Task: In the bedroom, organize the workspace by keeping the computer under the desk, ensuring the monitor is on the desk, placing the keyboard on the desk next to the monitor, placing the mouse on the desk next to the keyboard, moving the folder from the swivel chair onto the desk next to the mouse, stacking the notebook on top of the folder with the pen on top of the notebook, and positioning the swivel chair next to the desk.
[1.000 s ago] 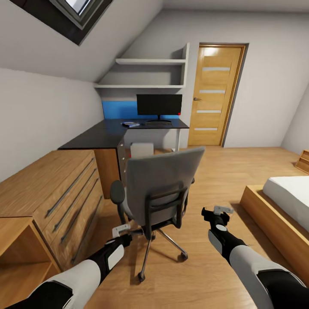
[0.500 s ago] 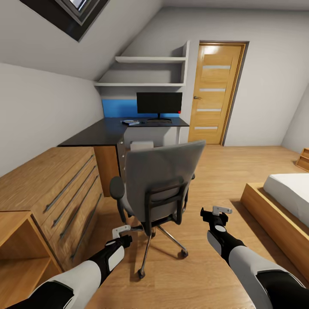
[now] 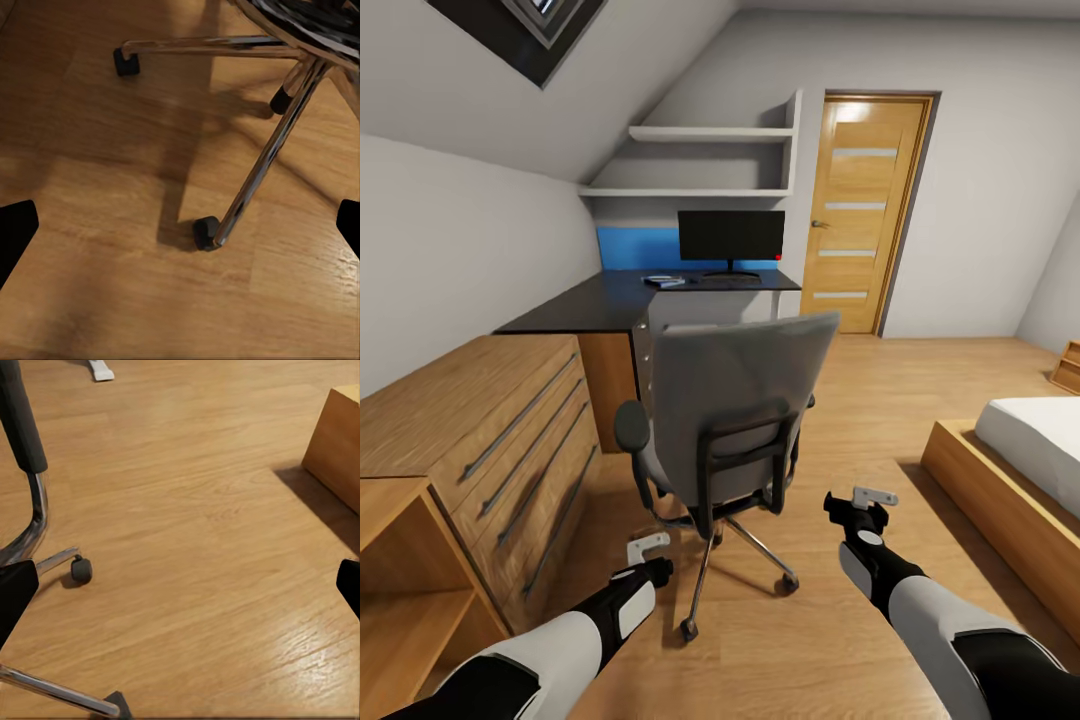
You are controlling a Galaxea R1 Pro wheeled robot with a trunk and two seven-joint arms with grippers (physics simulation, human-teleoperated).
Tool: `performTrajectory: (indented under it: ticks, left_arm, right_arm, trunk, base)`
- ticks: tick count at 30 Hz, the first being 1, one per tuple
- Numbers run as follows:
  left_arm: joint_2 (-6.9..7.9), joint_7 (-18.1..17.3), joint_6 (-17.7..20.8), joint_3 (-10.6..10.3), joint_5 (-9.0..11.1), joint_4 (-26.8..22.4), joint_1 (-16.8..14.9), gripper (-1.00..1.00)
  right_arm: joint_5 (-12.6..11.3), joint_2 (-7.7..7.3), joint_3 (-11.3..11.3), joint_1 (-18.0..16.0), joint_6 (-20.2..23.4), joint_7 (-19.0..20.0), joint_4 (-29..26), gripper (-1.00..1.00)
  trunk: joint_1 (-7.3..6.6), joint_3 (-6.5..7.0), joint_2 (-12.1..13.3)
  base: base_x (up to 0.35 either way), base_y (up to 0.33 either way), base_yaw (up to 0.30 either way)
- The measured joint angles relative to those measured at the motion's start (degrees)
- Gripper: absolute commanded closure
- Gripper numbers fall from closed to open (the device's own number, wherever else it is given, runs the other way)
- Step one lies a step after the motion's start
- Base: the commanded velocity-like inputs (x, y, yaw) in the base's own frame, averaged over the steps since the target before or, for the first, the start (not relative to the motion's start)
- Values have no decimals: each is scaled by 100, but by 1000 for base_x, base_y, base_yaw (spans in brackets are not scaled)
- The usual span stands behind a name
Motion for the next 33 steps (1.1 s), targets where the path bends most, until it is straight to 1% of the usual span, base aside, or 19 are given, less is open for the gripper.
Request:
performTrajectory:
  ticks: [8,13,15,17,20,33]
  left_arm:
    - [0,7,-3,12,17,9,2,-100]
    - [10,-8,-38,23,11,26,3,-100]
    - [19,-8,-197,22,-5,127,5,-100]
    - [15,-10,-322,17,-6,184,5,-100]
    - [6,-11,-384,10,-6,216,5,-100]
    - [0,-11,-418,7,-11,232,5,-100]
  right_arm:
    - [-5,5,-3,8,-32,19,6,-100]
    - [-3,14,4,13,-41,40,6,-100]
    - [-4,14,-2,16,-42,45,9,-100]
    - [-2,16,2,17,-43,46,24,-100]
    - [9,15,5,17,-42,45,78,-100]
    - [15,-6,11,17,-51,38,111,-100]
  trunk:
    - [176,-144,-321]
    - [176,-144,-322]
    - [175,-144,-323]
    - [174,-144,-323]
    - [173,-144,-323]
    - [173,-144,-323]
  base:
    - [0,0,0]
    - [2,0,0]
    - [163,0,0]
    - [250,0,0]
    - [292,0,0]
    - [286,0,0]
